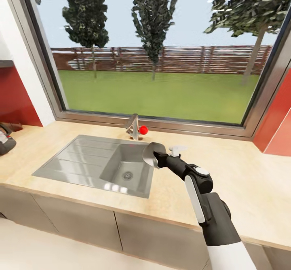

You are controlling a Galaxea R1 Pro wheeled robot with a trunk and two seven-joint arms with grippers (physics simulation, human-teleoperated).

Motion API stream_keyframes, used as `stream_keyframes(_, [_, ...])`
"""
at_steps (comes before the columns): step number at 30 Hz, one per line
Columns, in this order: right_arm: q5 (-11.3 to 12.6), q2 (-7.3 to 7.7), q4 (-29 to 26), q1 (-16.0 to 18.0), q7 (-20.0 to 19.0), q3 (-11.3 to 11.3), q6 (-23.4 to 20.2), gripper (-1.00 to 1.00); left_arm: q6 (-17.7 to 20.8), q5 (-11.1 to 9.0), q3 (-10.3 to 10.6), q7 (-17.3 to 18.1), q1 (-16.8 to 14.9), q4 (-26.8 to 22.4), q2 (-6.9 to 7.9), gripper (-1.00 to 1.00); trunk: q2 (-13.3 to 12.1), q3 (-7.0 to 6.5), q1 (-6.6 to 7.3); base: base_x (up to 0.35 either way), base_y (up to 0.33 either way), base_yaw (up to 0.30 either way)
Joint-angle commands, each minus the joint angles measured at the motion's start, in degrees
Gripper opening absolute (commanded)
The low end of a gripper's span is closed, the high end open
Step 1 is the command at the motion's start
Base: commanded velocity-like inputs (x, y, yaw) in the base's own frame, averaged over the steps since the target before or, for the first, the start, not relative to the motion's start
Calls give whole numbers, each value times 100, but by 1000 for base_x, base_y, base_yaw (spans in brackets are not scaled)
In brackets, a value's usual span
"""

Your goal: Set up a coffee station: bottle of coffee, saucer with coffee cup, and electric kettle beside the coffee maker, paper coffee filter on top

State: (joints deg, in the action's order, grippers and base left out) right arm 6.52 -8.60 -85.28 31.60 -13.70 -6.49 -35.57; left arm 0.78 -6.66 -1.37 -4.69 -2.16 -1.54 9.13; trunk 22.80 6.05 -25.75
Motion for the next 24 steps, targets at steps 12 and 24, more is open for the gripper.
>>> stream_keyframes(12, [69,-1,-3,5,17,-1,-38,-100,1,-29,-22,-6,-3,-12,-8,100,12,-51,-3,0,1,238])
stream_keyframes(24, [69,-4,-3,5,14,-9,-38,-100,1,-20,-14,0,-3,-12,-9,100,12,-114,-3,0,0,237])
